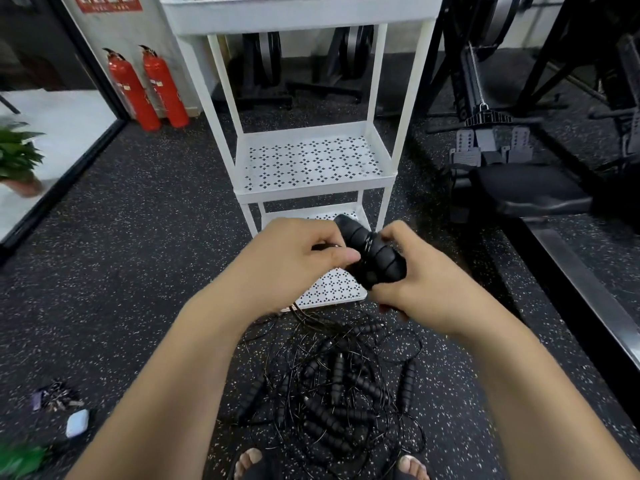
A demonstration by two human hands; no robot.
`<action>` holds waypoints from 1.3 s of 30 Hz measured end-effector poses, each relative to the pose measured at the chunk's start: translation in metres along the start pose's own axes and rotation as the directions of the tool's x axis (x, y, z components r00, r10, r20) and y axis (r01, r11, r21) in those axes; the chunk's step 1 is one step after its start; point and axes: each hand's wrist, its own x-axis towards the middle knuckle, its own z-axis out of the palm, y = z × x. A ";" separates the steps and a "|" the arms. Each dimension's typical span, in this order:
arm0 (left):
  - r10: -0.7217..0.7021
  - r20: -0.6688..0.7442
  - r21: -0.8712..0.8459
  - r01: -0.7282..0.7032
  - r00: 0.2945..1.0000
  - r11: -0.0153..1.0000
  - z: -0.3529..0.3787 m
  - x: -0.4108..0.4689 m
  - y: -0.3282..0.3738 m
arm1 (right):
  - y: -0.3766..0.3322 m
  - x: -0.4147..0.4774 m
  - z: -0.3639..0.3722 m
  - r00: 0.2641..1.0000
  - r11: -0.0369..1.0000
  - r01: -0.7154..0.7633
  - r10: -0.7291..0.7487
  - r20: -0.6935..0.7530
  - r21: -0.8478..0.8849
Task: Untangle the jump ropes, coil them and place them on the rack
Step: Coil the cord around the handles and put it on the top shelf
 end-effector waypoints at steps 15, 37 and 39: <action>0.033 0.114 -0.536 0.033 0.993 0.844 -0.019 -0.002 -0.028 | -0.013 -0.028 -0.020 0.781 0.924 -0.007 -0.234 0.580 0.383; -0.088 0.126 0.138 0.071 0.988 0.988 0.027 0.005 -0.002 | 0.005 0.005 0.003 0.976 0.793 0.148 -0.022 -0.215 0.591; -0.071 0.144 0.193 0.042 0.987 0.980 0.024 0.003 0.001 | 0.006 0.006 0.003 0.972 0.834 0.136 -0.007 -0.236 0.535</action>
